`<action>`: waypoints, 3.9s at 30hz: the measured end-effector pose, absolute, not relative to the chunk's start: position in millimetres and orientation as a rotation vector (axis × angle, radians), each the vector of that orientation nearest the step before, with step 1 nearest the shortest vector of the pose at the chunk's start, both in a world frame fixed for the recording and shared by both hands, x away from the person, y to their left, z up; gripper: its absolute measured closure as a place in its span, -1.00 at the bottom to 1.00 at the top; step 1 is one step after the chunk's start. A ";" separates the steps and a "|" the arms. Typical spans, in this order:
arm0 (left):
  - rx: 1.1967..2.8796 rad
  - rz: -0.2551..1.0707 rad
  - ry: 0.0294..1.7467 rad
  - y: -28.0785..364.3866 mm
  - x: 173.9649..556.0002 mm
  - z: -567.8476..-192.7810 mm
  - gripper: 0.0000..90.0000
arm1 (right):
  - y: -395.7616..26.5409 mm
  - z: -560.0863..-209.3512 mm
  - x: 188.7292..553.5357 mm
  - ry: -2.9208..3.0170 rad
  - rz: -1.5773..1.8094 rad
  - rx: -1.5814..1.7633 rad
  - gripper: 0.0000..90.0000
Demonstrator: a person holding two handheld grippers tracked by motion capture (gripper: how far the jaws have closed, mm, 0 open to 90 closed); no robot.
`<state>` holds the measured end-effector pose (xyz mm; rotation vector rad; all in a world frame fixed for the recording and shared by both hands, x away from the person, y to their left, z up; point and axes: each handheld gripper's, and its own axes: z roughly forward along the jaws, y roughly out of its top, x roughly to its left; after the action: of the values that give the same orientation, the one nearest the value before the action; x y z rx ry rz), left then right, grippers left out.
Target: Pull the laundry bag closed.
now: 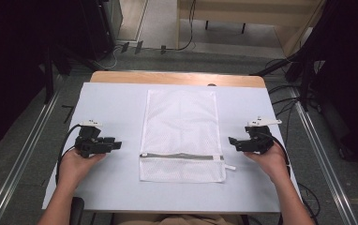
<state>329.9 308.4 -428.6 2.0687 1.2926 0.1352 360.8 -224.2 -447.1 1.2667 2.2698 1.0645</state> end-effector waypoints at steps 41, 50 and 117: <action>2.094 0.087 1.246 298.2 331.8 -427.8 -0.03 | -213.4 -438.1 356.8 2.362 1.196 1.236 -0.03; 2.093 0.085 1.241 298.1 332.0 -428.1 -0.08 | -211.7 -438.3 355.8 2.374 1.182 1.217 -0.02; 2.092 0.106 1.203 291.8 326.7 -426.0 -0.08 | -123.7 -425.2 347.9 2.618 1.246 1.029 0.55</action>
<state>326.7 291.8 -426.0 2.0922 1.2027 0.1064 347.9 -123.7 -425.2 1.0285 2.6176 1.2455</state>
